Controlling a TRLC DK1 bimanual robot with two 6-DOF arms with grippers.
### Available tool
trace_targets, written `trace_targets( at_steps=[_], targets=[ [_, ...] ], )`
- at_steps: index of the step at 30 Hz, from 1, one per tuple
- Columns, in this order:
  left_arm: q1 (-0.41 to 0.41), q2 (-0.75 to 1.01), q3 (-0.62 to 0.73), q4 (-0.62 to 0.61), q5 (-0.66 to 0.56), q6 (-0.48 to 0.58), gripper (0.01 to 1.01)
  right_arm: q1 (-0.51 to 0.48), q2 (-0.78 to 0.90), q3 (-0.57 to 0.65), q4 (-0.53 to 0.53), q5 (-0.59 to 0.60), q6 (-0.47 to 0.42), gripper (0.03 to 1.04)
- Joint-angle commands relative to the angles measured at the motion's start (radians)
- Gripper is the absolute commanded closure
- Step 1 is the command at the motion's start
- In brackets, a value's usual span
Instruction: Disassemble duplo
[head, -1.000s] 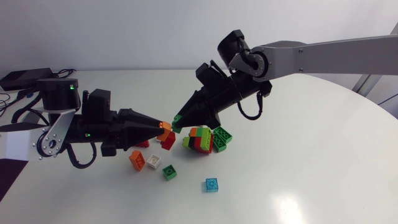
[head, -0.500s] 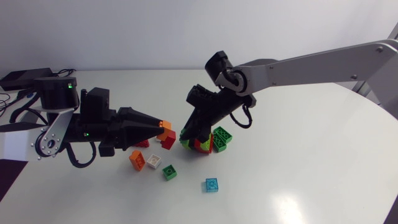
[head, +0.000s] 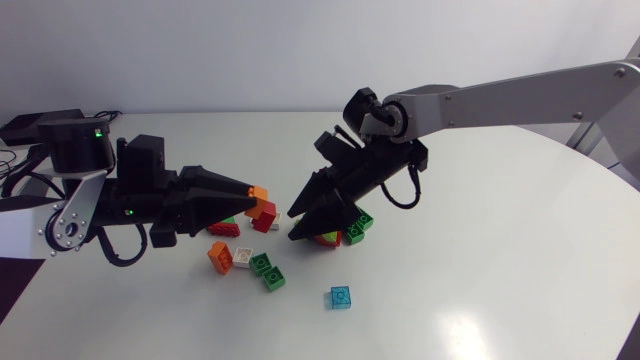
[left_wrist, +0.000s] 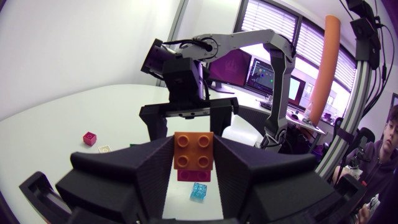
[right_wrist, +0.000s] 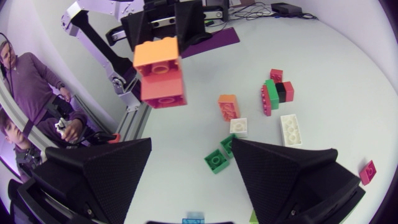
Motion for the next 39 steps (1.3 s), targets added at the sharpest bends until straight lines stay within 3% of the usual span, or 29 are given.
trace_targets(
  at_steps=[1,16,29,33,39],
  targets=[
    [0.006,-0.013,-0.02,0.014,0.016,-0.013,0.834,0.01,-0.014,0.031,-0.059,-0.028,-0.102,0.07],
    [-0.049,0.001,-0.025,0.01,0.016,-0.019,0.834,0.044,-0.008,0.028,-0.085,-0.117,-0.15,0.07],
    [-0.077,0.01,-0.026,0.008,0.015,-0.017,0.834,0.047,-0.005,0.033,-0.036,-0.125,-0.079,0.13],
    [-0.08,0.01,-0.028,0.007,0.015,-0.017,0.834,0.044,-0.005,0.027,0.014,-0.125,-0.018,0.27],
    [-0.078,0.01,-0.026,0.007,0.015,-0.017,0.834,0.035,-0.005,0.016,0.106,-0.123,0.09,0.68]
  ],
)
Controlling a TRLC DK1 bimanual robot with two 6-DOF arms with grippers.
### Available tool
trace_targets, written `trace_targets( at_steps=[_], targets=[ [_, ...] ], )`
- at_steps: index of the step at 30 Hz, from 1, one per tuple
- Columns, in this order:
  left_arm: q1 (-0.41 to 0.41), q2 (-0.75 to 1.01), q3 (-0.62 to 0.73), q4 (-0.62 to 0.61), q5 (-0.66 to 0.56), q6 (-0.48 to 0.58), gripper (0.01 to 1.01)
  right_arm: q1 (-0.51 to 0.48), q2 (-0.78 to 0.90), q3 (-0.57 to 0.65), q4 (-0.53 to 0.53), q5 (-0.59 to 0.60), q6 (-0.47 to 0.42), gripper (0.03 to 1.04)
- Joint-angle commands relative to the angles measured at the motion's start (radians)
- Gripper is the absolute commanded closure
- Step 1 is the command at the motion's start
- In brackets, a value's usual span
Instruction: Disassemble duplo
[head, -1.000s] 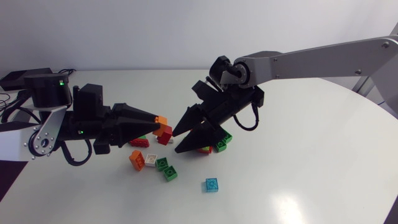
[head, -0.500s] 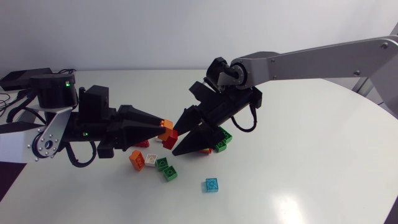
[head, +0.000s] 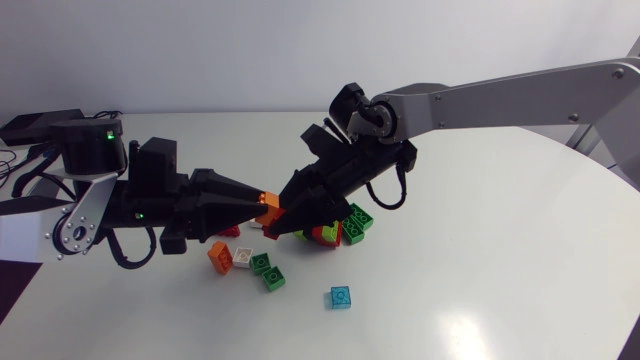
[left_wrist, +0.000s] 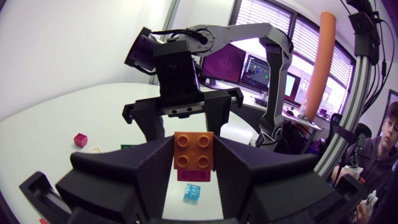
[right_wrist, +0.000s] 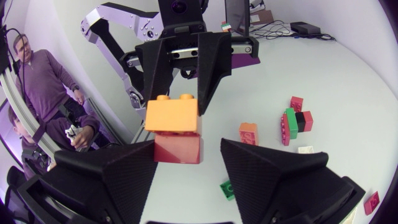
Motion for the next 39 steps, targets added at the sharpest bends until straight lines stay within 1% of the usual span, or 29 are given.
trace_targets(
  at_steps=[1,2,4,6,7,11,14,16,19,22,25,31,32,35,37,38,39],
  targets=[
    [-0.009,0.008,-0.025,0.004,0.038,-0.017,0.834,-0.008,-0.005,0.001,0.034,-0.003,0.05,0.74],
    [-0.007,0.007,-0.025,0.004,0.038,-0.017,0.834,-0.006,-0.005,0.0,0.034,-0.003,0.05,0.83],
    [-0.004,0.002,-0.026,0.004,0.037,-0.017,0.834,-0.003,-0.005,-0.002,0.034,0.001,0.048,0.93],
    [-0.001,0.002,-0.025,0.004,0.037,-0.016,0.834,0.003,-0.004,0.0,0.034,0.005,0.048,1.0],
    [0.0,0.002,-0.023,0.004,0.037,-0.016,0.834,0.008,-0.002,-0.002,0.034,0.008,0.047,1.02],
    [0.031,-0.003,-0.02,0.011,0.031,-0.014,0.834,0.02,-0.002,-0.003,0.028,0.02,0.042,1.02],
    [0.039,0.042,0.0,0.013,0.002,-0.011,0.834,0.023,-0.004,-0.005,0.023,0.028,0.038,1.02],
    [0.039,0.056,0.026,0.013,-0.031,-0.008,0.834,0.028,-0.004,-0.005,-0.001,0.039,0.016,1.02],
    [0.051,0.057,0.083,0.013,-0.041,-0.039,0.834,0.043,0.004,-0.011,-0.026,0.099,-0.018,1.02],
    [0.065,0.071,0.153,0.013,-0.06,-0.068,0.836,0.051,0.021,-0.009,-0.026,0.149,-0.021,1.02],
    [0.066,0.097,0.198,0.014,-0.069,-0.085,0.836,0.054,0.027,-0.008,-0.026,0.162,-0.022,1.02],
    [0.068,0.145,0.181,0.063,-0.117,-0.085,0.836,0.051,0.032,-0.003,-0.024,0.163,-0.022,1.02],
    [0.068,0.154,0.175,0.077,-0.126,-0.083,0.834,0.052,0.032,-0.003,-0.024,0.182,-0.022,1.02],
    [0.065,0.174,0.164,0.096,-0.199,-0.08,0.834,0.08,0.056,0.0,-0.01,0.336,0.002,1.02],
    [0.06,0.178,0.155,0.106,-0.29,-0.073,0.834,0.097,0.078,-0.003,0.017,0.432,0.025,1.02],
    [0.056,0.178,0.149,0.114,-0.36,-0.06,0.834,0.103,0.088,-0.003,0.025,0.465,0.032,1.01],
    [0.043,0.178,0.144,0.116,-0.459,-0.047,0.834,0.109,0.098,-0.003,0.033,0.502,0.038,1.01]
  ],
)
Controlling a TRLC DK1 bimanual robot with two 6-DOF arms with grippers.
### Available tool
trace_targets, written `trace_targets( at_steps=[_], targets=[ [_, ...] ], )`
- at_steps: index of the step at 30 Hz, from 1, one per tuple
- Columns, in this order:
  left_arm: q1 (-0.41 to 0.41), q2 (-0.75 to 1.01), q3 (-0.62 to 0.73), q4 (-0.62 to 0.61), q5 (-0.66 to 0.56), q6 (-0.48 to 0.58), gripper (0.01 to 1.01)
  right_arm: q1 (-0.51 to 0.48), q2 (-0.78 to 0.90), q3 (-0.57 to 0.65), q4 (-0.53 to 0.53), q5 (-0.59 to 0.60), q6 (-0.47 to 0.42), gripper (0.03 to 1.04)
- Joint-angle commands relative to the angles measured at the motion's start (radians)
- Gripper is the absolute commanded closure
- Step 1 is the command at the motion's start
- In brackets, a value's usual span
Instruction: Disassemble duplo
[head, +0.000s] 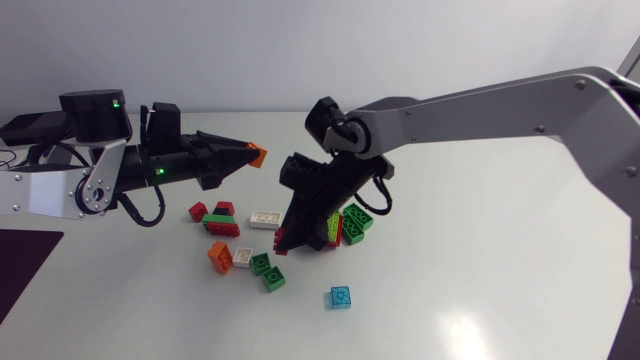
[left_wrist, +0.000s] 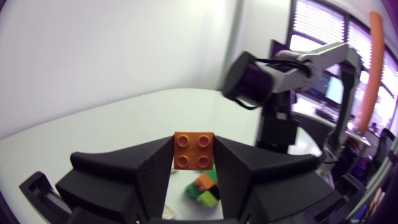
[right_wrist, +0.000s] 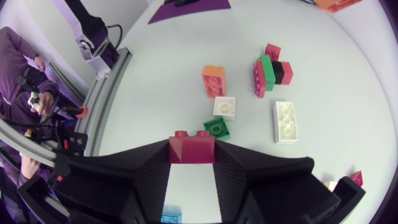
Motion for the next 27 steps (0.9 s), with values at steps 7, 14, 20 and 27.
trace_targets(
  at_steps=[7,14,20,27],
  targets=[
    [-0.088,0.11,0.013,-0.013,-0.563,0.121,0.833,0.031,0.053,-0.04,0.077,0.173,0.059,0.82],
    [-0.092,0.13,0.037,-0.071,-0.761,0.204,0.825,0.04,0.064,-0.065,0.127,0.245,0.067,0.6],
    [-0.164,0.244,0.053,-0.093,-0.991,0.357,0.825,0.057,0.095,-0.06,0.127,0.31,0.073,0.6],
    [-0.196,0.314,0.084,-0.124,-1.077,0.367,0.736,0.057,0.104,-0.055,0.13,0.333,0.073,0.46]
  ],
)
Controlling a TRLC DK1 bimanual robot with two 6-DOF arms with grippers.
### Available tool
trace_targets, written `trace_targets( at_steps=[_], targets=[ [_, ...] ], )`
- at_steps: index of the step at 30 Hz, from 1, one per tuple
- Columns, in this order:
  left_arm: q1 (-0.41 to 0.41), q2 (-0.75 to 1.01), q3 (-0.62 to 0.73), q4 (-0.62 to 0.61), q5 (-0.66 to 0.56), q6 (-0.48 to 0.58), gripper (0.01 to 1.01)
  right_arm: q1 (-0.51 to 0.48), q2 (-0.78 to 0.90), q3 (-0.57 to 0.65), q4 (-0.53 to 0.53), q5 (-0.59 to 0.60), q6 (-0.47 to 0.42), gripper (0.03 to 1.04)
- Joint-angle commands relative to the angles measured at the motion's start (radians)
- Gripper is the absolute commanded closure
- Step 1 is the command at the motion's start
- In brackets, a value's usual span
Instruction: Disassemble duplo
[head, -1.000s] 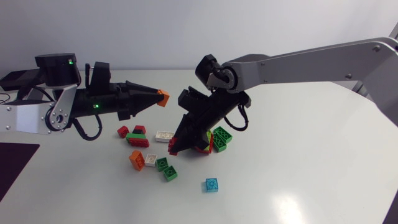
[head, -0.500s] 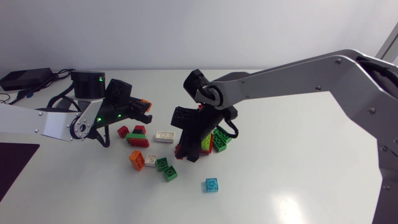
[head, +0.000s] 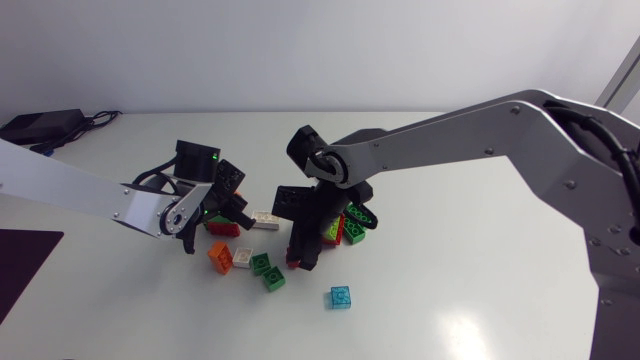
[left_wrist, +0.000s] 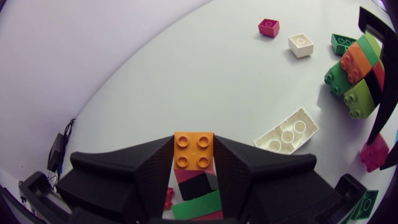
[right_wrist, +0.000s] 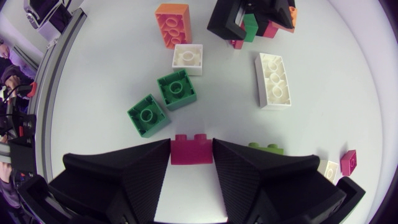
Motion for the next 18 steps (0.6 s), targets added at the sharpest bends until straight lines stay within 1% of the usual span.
trace_targets(
  at_steps=[1,4,8,12,14,16,18],
  targets=[
    [0.014,0.028,0.051,-0.006,-0.021,0.024,0.736,0.0,0.029,-0.018,0.004,0.011,0.017,0.43],
    [0.029,0.048,0.07,-0.026,-0.021,0.014,0.733,0.003,0.031,-0.018,0.004,0.011,0.017,0.33],
    [0.032,0.058,0.077,-0.033,-0.015,0.012,0.582,0.003,0.031,-0.018,0.004,0.013,0.015,0.22],
    [0.029,0.058,0.074,-0.033,0.001,0.012,0.502,0.005,0.032,-0.02,0.002,0.014,0.015,0.18],
    [0.044,0.06,0.079,-0.033,0.002,0.012,0.446,0.003,0.031,-0.02,0.002,0.014,0.013,0.17],
    [0.051,0.06,0.08,-0.033,0.015,0.011,0.411,0.003,0.032,-0.02,0.002,0.014,0.013,0.14],
    [0.049,0.058,0.079,-0.033,0.015,0.012,0.38,0.005,0.034,-0.021,0.004,0.014,0.012,0.14]
  ],
)
